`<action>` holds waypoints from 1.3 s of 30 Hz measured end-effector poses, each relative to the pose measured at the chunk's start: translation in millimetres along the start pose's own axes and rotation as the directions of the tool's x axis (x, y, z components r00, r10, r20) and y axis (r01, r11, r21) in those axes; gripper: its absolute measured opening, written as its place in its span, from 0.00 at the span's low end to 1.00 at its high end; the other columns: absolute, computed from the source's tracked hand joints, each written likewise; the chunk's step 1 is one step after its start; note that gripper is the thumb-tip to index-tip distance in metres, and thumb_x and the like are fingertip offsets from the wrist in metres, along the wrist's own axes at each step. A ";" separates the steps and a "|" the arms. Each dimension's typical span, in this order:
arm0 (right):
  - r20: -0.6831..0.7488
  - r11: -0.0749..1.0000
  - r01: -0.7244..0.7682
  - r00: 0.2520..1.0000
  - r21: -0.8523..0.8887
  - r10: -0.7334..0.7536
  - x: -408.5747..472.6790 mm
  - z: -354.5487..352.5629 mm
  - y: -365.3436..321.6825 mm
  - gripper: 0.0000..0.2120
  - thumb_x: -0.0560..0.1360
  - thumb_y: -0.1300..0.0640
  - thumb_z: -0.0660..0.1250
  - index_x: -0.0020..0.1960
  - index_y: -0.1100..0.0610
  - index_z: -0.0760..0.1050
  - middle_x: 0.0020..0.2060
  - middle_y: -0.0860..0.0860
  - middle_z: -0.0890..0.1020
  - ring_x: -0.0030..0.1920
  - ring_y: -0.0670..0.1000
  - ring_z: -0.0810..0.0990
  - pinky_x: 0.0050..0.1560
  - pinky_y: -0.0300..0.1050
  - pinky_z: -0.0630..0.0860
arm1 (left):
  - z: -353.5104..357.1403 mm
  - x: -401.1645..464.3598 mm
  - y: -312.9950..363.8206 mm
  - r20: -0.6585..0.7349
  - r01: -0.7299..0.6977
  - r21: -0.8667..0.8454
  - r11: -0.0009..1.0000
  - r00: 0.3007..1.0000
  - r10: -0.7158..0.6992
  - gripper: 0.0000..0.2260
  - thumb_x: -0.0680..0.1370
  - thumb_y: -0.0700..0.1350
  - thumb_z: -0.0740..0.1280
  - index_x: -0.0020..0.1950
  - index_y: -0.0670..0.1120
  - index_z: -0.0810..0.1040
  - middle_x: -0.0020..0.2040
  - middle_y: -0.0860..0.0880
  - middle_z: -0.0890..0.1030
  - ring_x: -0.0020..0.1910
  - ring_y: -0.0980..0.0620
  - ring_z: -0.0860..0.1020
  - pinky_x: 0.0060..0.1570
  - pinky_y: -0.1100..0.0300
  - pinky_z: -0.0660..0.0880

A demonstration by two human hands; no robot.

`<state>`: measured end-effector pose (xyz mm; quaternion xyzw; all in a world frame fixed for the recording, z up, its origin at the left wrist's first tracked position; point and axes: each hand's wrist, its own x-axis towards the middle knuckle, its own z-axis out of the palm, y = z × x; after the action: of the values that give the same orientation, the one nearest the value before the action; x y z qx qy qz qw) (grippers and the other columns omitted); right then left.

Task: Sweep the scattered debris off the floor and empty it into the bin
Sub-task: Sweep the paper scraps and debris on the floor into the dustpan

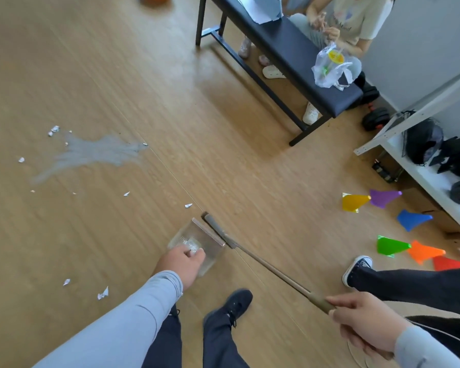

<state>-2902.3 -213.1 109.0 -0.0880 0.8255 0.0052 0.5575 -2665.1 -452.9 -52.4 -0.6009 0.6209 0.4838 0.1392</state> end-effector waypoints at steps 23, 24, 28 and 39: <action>-0.176 0.991 0.052 0.982 -0.126 -0.074 97.2 70.1 -174.3 0.14 0.75 0.58 0.62 0.58 0.47 0.77 0.36 0.54 0.80 0.32 0.55 0.76 0.28 0.39 0.72 | -114.7 38.7 -58.6 -0.096 0.131 -0.056 0.990 0.986 -0.136 0.15 0.76 0.55 0.63 0.36 0.45 0.74 0.32 0.48 0.75 0.32 0.45 0.73 0.33 0.58 0.69; -0.164 0.987 0.055 0.983 -0.149 -0.080 105.9 74.5 -182.3 0.14 0.75 0.59 0.61 0.58 0.49 0.77 0.36 0.54 0.79 0.32 0.55 0.75 0.29 0.40 0.72 | -114.2 41.3 -58.0 -0.102 0.132 -0.055 0.990 0.985 -0.137 0.16 0.76 0.56 0.64 0.38 0.44 0.75 0.33 0.48 0.76 0.33 0.45 0.73 0.34 0.58 0.69; -0.094 0.946 0.055 0.992 -0.319 -0.089 116.5 95.0 -195.6 0.13 0.75 0.64 0.59 0.55 0.55 0.77 0.37 0.54 0.77 0.32 0.54 0.74 0.28 0.41 0.71 | -109.7 45.1 -62.5 -0.126 0.127 -0.070 0.990 0.983 -0.135 0.16 0.75 0.56 0.64 0.41 0.44 0.77 0.37 0.47 0.78 0.35 0.46 0.75 0.34 0.58 0.69; 0.025 0.972 0.068 0.998 -0.226 -0.064 43.9 13.3 -160.9 0.14 0.78 0.56 0.66 0.62 0.47 0.78 0.27 0.51 0.78 0.22 0.49 0.70 0.24 0.39 0.67 | -110.0 43.4 -61.9 -0.127 0.096 -0.072 0.993 0.986 -0.104 0.16 0.75 0.57 0.64 0.35 0.46 0.71 0.31 0.49 0.74 0.31 0.46 0.71 0.33 0.57 0.69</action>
<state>-2881.6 -376.2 77.8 -0.1781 0.8113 0.0816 0.5508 -2576.0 -552.1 -57.7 -0.6659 0.5814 0.4560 0.1027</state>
